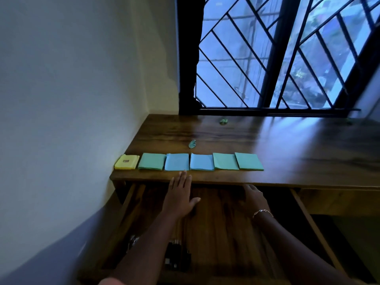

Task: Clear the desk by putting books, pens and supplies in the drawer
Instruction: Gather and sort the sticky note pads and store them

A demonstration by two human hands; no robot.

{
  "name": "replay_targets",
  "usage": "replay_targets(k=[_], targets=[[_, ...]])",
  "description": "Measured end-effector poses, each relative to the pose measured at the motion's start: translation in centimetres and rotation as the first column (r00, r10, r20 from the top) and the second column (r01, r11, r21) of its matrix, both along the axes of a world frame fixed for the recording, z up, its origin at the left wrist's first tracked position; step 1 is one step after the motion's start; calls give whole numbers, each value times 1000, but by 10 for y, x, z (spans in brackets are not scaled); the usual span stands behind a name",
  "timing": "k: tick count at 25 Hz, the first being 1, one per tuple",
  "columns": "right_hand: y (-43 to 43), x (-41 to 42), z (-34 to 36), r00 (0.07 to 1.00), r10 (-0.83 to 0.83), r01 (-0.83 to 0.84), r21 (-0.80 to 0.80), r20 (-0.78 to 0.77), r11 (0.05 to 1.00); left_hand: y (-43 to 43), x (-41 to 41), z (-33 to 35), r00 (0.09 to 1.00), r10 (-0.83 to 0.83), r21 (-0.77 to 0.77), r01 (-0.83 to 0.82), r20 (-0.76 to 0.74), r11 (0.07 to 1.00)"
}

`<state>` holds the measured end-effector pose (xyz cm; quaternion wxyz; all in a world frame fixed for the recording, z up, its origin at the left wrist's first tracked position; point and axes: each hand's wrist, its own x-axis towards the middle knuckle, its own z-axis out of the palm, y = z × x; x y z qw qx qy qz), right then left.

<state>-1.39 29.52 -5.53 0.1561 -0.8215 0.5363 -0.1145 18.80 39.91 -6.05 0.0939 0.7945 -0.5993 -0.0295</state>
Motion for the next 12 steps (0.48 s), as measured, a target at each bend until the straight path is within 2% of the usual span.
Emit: replay_targets(k=[5,10,12], targets=[[-31,-4,-1,991,15,-8,58,-131,998,-38,4,-6,991,-131,25,130,33,991],[-79,-12,1,956,113,-109,32,-271,994,-77,-14,-6,976,-210,29,209,59,977],[-103,-12,3,951,147,-152,4,-272,988,-96,-26,-4,968,-237,42,234,80,971]])
